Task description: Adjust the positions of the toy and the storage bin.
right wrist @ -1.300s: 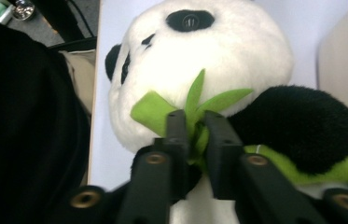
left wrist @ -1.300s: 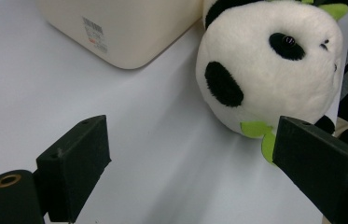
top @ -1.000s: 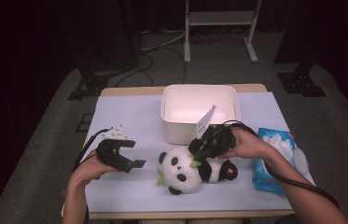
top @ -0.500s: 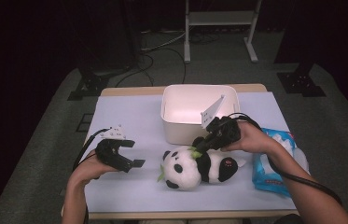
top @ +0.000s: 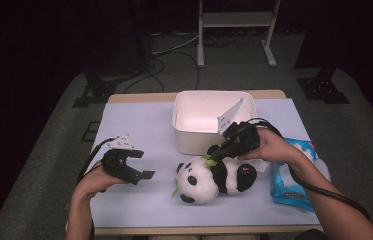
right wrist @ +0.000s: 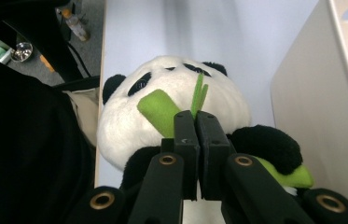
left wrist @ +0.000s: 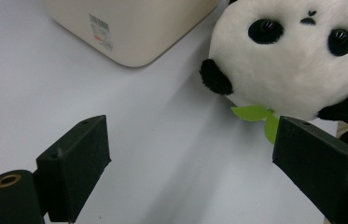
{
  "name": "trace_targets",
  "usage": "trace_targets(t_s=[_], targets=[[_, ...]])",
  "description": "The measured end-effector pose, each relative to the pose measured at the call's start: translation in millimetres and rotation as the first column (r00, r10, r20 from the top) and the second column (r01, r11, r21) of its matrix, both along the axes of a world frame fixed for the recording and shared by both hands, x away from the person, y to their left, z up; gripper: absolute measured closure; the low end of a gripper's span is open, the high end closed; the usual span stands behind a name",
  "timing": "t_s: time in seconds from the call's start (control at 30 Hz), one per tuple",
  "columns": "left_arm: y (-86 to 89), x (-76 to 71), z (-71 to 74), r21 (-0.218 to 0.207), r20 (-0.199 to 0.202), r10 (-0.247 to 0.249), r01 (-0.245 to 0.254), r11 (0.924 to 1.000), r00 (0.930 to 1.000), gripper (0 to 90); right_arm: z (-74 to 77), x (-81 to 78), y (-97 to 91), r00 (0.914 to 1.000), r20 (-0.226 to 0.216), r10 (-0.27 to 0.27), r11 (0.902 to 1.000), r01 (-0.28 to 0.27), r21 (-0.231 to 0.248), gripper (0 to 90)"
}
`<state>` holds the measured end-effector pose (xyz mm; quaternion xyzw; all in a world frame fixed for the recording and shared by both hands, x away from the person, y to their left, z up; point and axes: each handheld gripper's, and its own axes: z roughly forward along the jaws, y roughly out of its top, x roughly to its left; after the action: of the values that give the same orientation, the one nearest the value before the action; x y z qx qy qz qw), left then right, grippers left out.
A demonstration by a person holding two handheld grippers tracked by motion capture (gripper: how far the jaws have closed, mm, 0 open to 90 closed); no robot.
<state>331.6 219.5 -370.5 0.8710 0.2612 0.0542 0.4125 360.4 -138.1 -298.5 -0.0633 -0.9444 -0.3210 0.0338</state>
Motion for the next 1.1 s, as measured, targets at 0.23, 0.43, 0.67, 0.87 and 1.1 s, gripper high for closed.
trace_targets(t_s=[0.23,0.43,0.67,0.87,1.1], targets=[[1.7,0.9,-1.1,0.003,-0.004,0.001,-0.001,1.0000,1.0000,10.1,10.4,-1.3,-2.5,1.0000,-0.004,-0.003,0.9997,0.003,0.022,87.6],[3.3,1.2,-1.7,-0.003,-0.008,0.007,-0.007,1.0000,0.9999,10.1,21.6,-1.8,-4.5,0.9999,0.000,-0.012,0.9997,0.012,0.023,87.8],[4.9,1.9,-2.5,-0.006,-0.008,0.008,-0.008,0.9999,0.9999,10.1,36.3,-2.4,-5.1,0.9993,0.030,-0.022,0.9997,0.021,0.014,88.9],[6.5,2.5,-3.4,-0.005,-0.011,0.011,-0.012,0.9999,0.9999,10.0,33.7,1.9,-5.9,0.9997,0.008,-0.023,0.9992,0.023,0.034,89.2],[7.7,2.8,-3.3,-0.008,-0.010,0.016,-0.017,0.9998,0.9998,10.0,43.0,1.0,-6.4,0.9997,0.011,-0.022,0.9976,0.022,0.065,89.2]])
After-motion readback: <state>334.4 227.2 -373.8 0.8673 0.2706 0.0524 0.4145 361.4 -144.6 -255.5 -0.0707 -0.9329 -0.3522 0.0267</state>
